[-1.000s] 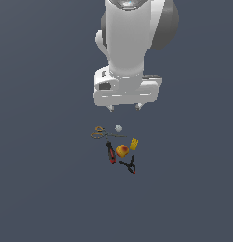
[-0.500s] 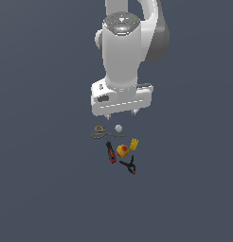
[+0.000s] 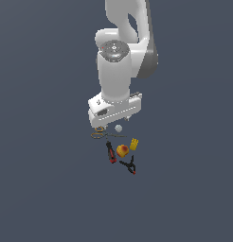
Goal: Pick up a designated object from a clutter of objects.
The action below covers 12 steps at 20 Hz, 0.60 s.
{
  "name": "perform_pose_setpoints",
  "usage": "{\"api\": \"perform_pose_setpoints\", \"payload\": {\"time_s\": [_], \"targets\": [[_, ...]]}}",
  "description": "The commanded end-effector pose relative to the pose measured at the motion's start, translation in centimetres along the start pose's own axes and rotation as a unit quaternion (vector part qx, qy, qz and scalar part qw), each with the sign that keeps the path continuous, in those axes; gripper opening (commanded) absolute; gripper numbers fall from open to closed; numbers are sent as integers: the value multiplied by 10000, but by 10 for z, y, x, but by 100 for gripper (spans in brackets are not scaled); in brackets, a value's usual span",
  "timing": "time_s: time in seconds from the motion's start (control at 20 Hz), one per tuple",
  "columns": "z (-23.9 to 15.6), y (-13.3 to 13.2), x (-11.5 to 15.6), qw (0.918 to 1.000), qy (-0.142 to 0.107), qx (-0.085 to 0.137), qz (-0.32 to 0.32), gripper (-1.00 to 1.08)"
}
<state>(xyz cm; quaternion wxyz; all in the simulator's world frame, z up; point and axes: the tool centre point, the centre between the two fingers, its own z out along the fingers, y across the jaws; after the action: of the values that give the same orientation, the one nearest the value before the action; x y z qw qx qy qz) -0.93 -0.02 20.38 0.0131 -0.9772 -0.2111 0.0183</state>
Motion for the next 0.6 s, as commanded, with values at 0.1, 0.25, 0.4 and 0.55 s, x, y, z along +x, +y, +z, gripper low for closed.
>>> {"api": "perform_pose_setpoints", "payload": {"time_s": [0.1,0.25,0.4,0.55], "targets": [[23,7,-6,9986,17,-36,-536,100],[38,10,-11,9960,26,-58,-890,100],[53,14,-16,9922,34,-79,-1243,100],[67,17,-22,9871,41,-100,-1597,100]]}}
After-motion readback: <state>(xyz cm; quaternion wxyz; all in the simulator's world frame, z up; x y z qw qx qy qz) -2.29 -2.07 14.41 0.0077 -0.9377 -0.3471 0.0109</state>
